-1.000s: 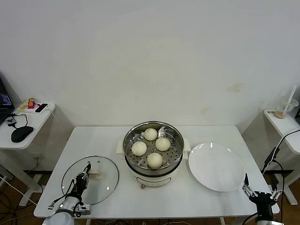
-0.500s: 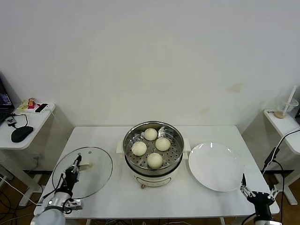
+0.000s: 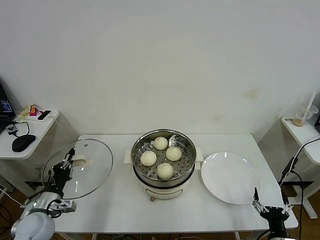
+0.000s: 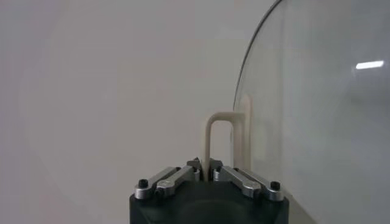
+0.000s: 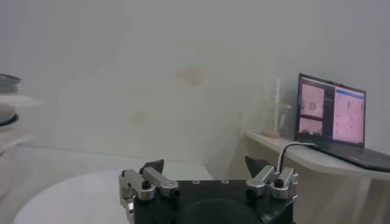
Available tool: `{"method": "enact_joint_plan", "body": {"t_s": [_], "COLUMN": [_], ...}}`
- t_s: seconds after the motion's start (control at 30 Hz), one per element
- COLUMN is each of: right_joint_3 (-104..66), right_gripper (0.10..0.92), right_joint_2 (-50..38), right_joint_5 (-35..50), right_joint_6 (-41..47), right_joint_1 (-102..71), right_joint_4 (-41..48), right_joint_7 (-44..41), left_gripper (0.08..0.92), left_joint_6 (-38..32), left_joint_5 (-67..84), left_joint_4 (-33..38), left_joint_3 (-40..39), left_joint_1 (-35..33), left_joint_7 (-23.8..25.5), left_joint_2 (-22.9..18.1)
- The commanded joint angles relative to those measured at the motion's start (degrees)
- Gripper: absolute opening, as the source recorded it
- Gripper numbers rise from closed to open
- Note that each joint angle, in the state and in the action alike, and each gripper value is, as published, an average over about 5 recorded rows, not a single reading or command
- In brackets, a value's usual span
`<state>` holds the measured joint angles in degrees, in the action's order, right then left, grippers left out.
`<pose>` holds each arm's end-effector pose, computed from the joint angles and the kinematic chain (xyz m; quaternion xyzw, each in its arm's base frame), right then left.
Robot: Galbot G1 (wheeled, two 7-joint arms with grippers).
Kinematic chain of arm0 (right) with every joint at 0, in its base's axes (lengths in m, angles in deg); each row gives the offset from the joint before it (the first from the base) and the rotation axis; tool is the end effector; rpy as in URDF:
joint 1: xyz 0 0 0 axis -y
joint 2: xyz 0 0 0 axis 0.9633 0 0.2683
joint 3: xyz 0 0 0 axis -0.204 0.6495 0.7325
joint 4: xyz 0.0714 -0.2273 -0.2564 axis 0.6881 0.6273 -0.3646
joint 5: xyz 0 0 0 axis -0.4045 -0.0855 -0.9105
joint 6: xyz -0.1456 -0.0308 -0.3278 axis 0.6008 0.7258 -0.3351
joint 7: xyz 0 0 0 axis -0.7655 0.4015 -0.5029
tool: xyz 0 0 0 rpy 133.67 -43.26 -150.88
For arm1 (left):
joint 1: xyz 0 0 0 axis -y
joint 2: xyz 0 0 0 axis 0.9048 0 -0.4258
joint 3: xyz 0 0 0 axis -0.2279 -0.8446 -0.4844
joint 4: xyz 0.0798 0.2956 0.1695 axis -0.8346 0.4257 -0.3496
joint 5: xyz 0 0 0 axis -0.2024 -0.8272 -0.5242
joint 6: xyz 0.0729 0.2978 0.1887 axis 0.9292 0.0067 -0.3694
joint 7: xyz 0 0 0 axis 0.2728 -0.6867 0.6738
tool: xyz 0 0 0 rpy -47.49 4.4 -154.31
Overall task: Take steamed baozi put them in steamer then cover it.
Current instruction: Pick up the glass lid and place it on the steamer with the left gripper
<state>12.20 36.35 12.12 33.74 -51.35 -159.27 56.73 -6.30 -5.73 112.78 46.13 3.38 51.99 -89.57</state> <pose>0.1254 -0.1451 -0.3647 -0.1176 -0.9878 0.1004 0.0181 0.2500 0.1668 -0.2758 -0.0053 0.7112 0.7028 0.0143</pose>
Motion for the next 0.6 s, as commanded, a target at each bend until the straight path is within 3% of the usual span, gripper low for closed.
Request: {"method": "enact_joint_plan", "body": {"t_s": [0.03, 0.27, 0.6], "right_joint_3": [1.06, 2.58, 5.12], "right_gripper": [0.823, 0.823, 0.823], "right_joint_2": [0.29, 1.04, 2.56], "right_joint_5": [-2.29, -5.15, -8.33], "right_joint_6": [-0.24, 0.03, 0.63], "right_joint_1": [-0.45, -0.84, 0.19], "right_joint_4": [0.02, -0.04, 1.07], "right_joint_7": [-0.46, -0.9, -0.88], "left_gripper": [0.148, 0.148, 0.148], "left_joint_6": [7.75, 13.99, 19.22], "left_joint_5": [6.51, 4.4, -2.47], "left_joint_4": [9.74, 10.34, 6.66], "left_joint_3": [-7.53, -20.07, -35.52], "left_joint_1": [4.5, 14.14, 27.72], "left_joint_7": [6.66, 10.06, 14.9], "left_joint_2": [4.61, 4.4, -1.58]}}
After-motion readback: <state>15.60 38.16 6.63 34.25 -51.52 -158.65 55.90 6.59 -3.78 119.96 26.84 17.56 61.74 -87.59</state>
